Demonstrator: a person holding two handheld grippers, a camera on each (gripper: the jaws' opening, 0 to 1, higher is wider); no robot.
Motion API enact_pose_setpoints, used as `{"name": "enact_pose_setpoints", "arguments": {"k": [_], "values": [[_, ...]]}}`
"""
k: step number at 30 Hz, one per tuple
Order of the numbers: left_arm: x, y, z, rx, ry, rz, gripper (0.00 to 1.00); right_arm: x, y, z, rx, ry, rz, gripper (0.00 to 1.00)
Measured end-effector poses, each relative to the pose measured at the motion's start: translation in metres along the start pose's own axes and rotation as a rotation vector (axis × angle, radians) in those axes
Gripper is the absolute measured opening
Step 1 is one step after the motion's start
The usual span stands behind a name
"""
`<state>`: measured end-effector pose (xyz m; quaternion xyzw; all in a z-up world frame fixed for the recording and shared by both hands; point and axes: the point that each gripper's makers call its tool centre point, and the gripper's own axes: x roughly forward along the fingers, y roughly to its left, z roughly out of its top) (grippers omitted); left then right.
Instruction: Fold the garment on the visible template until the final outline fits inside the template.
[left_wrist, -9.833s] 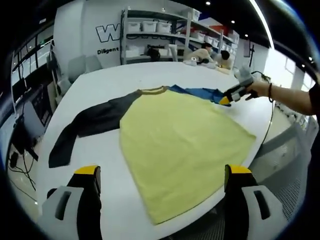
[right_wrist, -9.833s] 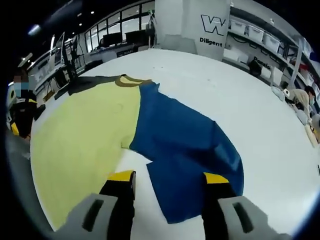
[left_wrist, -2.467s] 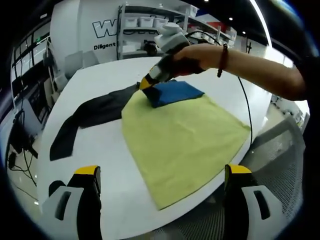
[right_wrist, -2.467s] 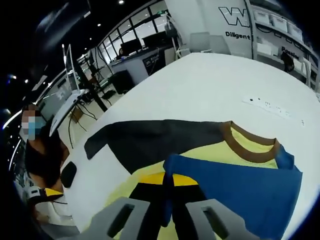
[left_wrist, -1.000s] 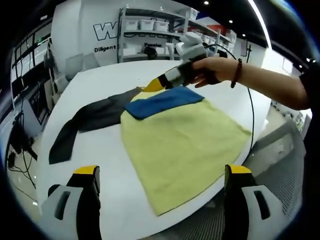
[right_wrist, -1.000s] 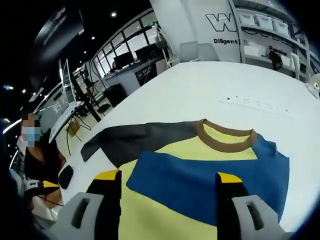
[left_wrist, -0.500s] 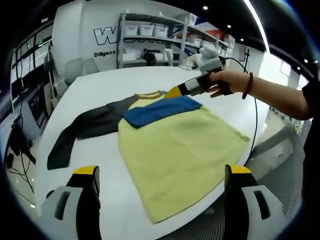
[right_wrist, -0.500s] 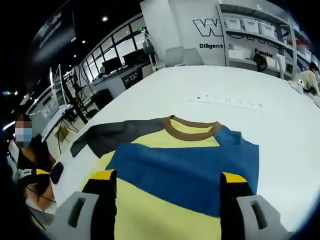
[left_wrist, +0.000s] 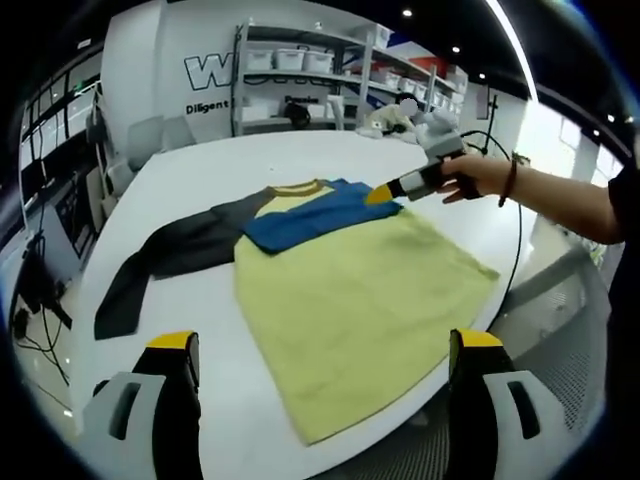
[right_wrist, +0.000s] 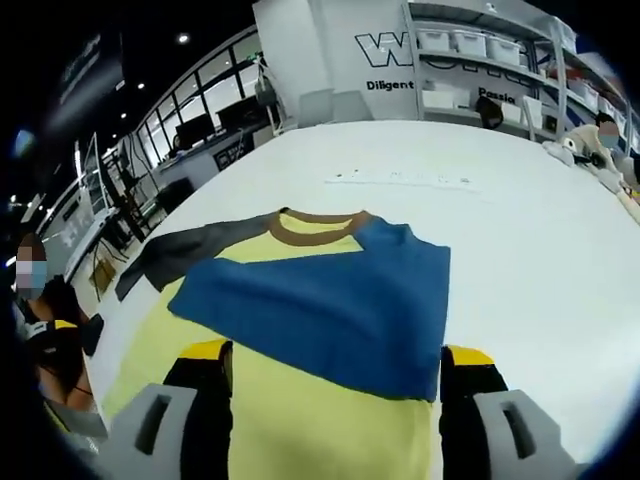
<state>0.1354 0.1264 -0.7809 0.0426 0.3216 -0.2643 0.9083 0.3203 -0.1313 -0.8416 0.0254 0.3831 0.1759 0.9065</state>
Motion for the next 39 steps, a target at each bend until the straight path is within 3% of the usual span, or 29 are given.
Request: {"name": "enact_pose_setpoints", "arguments": {"k": [6,22,25,26,30,39], "values": [[-0.001,0.001,0.001,0.003,-0.003,0.003,0.99,0.001,-0.016,-0.008,0.036,-0.011,-0.017,0.72],[-0.002,0.005,0.0,-0.008,-0.007,0.029,0.99,-0.01,-0.046,-0.027,0.015,0.002,-0.124,0.19],[-0.002,0.006,0.0,-0.012,-0.009,0.031,0.99,-0.01,-0.047,-0.028,0.034,-0.004,-0.13,0.13],[-0.002,0.006,-0.001,-0.014,-0.004,0.031,0.99,-0.011,-0.046,-0.029,-0.012,0.003,-0.141,0.11],[-0.002,0.007,-0.003,-0.018,-0.001,0.036,0.99,-0.01,-0.046,-0.031,-0.027,0.003,-0.148,0.03],[-0.004,0.011,-0.006,-0.021,0.008,0.045,0.99,-0.011,-0.054,-0.031,-0.092,0.015,-0.148,0.0]]}}
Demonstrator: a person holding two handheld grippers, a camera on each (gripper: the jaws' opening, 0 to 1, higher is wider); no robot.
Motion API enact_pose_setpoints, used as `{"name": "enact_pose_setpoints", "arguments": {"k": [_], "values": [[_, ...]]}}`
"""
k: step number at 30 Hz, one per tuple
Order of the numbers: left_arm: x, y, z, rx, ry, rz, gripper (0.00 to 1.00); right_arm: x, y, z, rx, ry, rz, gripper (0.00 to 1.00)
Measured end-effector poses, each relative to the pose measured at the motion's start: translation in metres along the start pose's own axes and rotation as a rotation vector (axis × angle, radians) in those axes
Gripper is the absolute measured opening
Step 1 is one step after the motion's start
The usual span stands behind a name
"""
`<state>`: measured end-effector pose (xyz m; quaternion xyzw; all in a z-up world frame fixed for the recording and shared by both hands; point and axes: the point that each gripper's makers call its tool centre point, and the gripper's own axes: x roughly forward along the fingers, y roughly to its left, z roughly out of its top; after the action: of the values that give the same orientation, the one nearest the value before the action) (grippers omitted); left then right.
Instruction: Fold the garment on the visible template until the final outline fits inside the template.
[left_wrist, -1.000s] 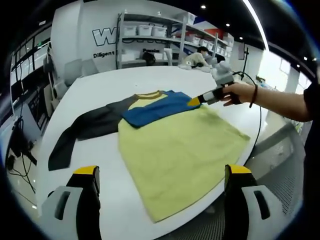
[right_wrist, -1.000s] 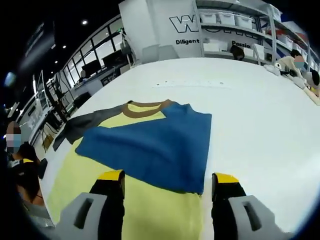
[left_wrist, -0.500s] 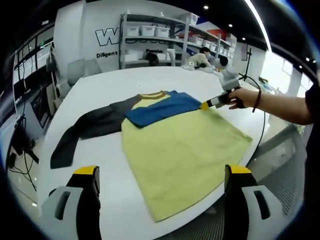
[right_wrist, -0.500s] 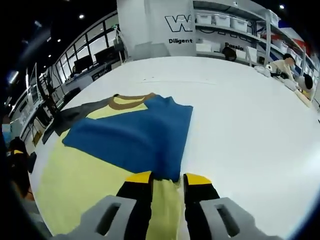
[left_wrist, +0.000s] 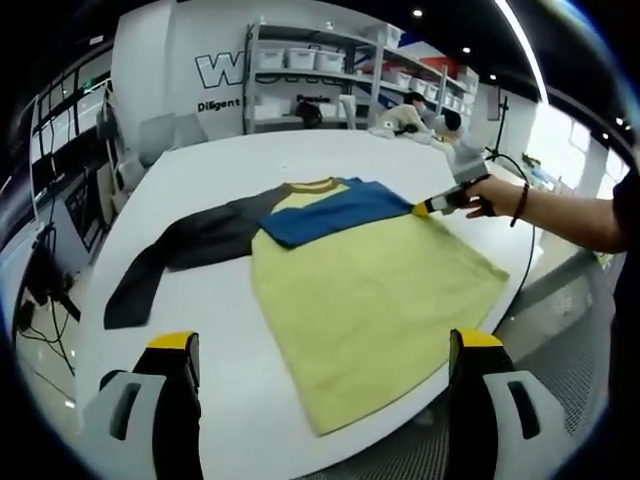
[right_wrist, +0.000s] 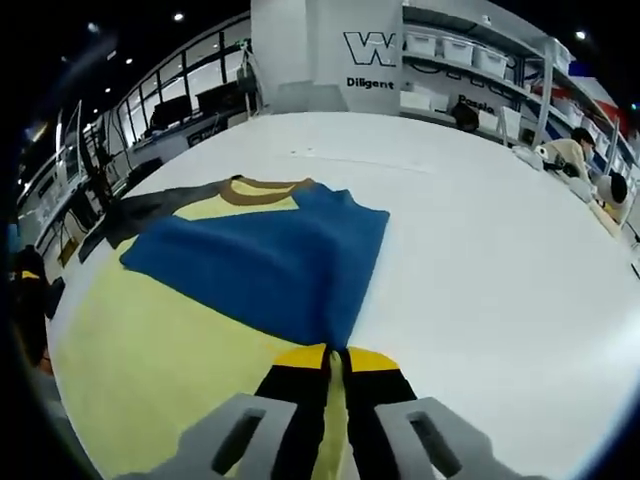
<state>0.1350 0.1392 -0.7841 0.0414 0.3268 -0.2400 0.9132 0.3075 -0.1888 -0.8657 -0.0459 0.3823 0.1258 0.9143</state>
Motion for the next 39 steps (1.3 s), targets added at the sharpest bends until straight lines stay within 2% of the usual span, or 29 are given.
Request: {"name": "enact_pose_setpoints", "arguments": {"k": [5,19,21,30,39], "values": [[-0.001,0.002,0.0,-0.001,0.004,0.006,0.99,0.001,-0.01,0.0,-0.033,0.007,-0.008,0.0],[0.001,0.013,0.0,0.001,0.022,0.023,0.99,-0.004,-0.049,-0.004,-0.013,0.036,-0.058,0.0],[0.002,0.015,0.0,-0.005,0.021,0.024,0.99,-0.006,-0.052,-0.005,0.011,0.039,-0.066,0.0],[0.003,0.018,-0.001,-0.015,0.026,0.027,0.99,-0.007,-0.062,-0.006,-0.025,0.051,-0.09,0.0],[0.0,0.024,-0.006,-0.029,0.038,0.037,0.99,-0.01,-0.071,-0.007,-0.016,0.056,-0.107,0.0]]}}
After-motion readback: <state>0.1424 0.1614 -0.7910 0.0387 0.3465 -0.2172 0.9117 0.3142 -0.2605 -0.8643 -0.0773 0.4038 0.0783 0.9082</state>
